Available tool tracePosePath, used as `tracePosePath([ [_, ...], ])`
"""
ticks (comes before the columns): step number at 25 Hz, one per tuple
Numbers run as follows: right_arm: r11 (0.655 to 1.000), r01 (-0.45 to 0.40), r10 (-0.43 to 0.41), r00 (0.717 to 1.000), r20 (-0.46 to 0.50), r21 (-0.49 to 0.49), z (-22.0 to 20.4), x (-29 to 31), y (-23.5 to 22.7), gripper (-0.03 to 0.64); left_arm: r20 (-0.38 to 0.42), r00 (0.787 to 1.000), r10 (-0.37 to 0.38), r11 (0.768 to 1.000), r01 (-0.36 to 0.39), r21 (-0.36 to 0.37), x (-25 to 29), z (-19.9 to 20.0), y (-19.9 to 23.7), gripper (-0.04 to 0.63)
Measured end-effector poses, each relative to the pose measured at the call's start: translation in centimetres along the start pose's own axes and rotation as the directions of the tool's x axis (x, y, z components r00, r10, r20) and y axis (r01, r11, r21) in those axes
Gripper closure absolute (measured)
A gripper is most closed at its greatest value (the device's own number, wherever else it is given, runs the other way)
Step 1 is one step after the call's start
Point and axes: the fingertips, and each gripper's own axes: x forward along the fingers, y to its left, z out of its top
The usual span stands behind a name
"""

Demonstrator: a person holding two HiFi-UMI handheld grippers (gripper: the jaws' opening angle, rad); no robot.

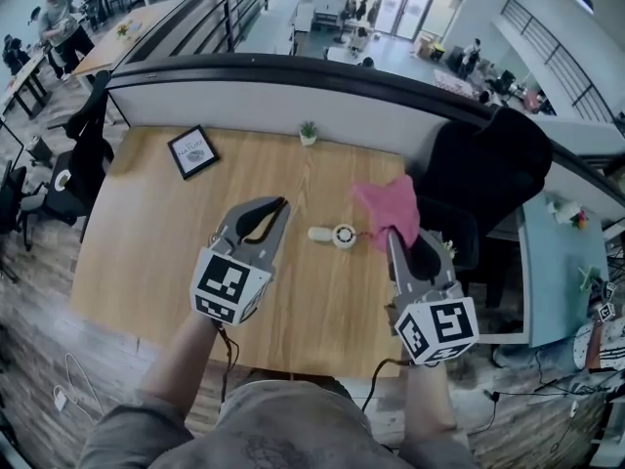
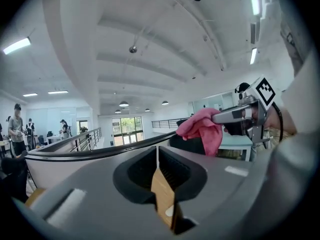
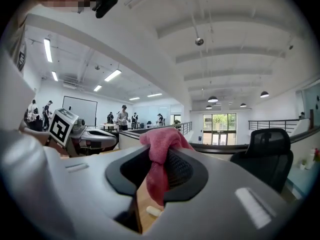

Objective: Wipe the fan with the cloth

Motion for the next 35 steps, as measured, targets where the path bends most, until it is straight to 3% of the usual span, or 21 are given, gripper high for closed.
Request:
tracePosePath([
  [5, 1.0, -0.003, 0.004, 0.998, 0.06, -0.019, 2.7, -2.8, 1.4, 0.535, 0.051, 0.999, -0.018, 1.0, 0.016, 0.027, -2.6, 2.5, -1.1, 0.591],
  [10, 1.0, 0.004, -0.003, 0.997, 0.077, -0.012, 3.3, -4.4, 2.3, 0.535, 0.044, 0.999, 0.002, 1.0, -0.002, -0.009, -5.1, 3.0, -1.5, 0.594],
  [15, 1.0, -0.004, 0.004, 0.999, 0.049, -0.011, 2.4, -5.3, 3.4, 0.537, 0.05, 0.999, -0.01, 1.0, 0.009, 0.004, -6.5, 2.5, -2.3, 0.594],
  [20, 0.999, -0.028, 0.028, 1.0, -0.001, 0.025, 0.5, -6.2, 4.8, 0.537, 0.007, 1.0, -0.015, 0.997, 0.016, -0.069, -7.8, 1.1, -3.7, 0.594],
  [27, 0.997, -0.025, 0.028, 0.999, -0.044, 0.067, -1.6, -6.7, 5.5, 0.535, -0.017, 0.999, -0.033, 0.995, 0.031, -0.091, -8.5, -0.1, -4.6, 0.594],
  [32, 0.997, -0.041, 0.044, 0.998, -0.046, 0.068, -1.6, -6.4, 6.1, 0.537, -0.009, 0.999, -0.037, 0.999, 0.037, -0.022, -8.4, 0.1, -4.1, 0.594],
  [35, 0.997, -0.039, 0.042, 0.997, -0.059, 0.061, -2.1, -6.2, 5.9, 0.537, -0.017, 0.999, -0.032, 0.998, 0.031, -0.05, -8.2, -0.1, -4.2, 0.594],
])
